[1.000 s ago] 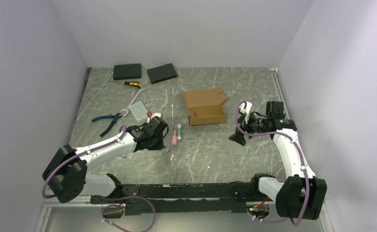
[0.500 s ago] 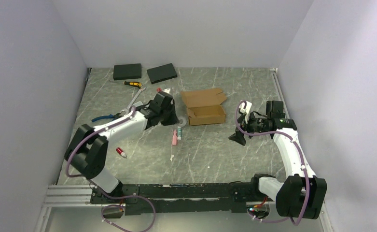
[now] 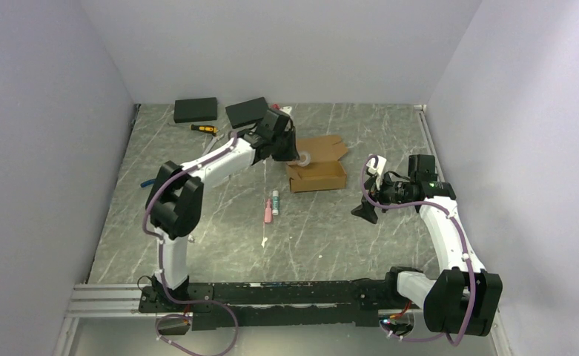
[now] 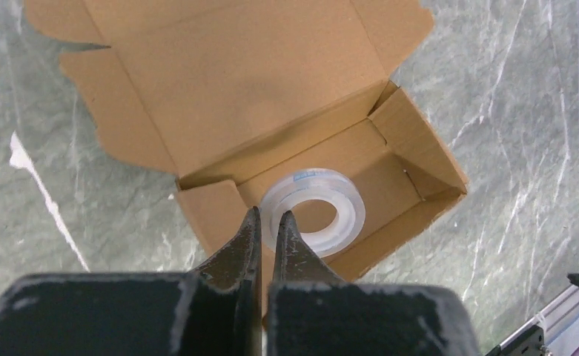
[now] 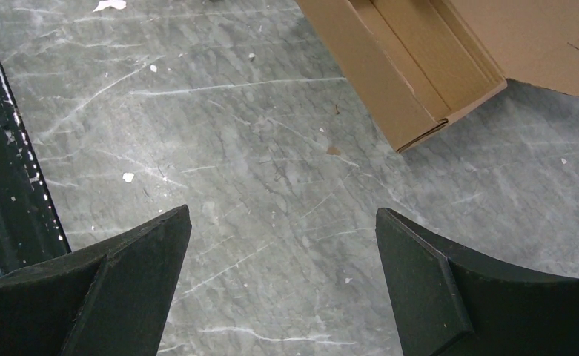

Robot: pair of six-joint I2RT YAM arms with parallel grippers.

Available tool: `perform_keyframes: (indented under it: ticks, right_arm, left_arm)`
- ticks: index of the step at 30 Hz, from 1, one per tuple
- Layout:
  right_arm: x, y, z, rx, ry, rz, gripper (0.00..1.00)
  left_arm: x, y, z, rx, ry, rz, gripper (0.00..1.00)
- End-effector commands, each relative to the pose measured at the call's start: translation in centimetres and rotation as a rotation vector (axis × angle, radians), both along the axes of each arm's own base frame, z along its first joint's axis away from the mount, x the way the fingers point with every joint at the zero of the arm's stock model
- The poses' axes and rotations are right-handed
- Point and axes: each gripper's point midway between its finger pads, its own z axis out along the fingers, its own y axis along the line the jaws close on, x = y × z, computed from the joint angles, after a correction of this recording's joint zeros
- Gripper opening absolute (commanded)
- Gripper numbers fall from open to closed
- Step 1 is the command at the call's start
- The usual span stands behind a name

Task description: Fold the paper box

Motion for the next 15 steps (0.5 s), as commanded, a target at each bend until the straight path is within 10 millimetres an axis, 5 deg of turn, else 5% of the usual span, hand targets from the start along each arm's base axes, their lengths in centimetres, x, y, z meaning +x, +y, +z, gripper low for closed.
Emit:
perform_keyframes:
  ticks: [1, 15]
  right_arm:
    - [0.5, 0.6, 1.8, 0.026, -0.064, 0.046, 1.0]
    - [0.5, 0.7, 1.5, 0.019, -0.052, 0.05, 1.0]
  left_arm:
    - [-0.2, -1.2, -1.3, 0.036, 0.041, -0.112, 0.0]
    - [-4.3, -2.7, -4.0, 0.072, 0.133, -0.241, 0.01]
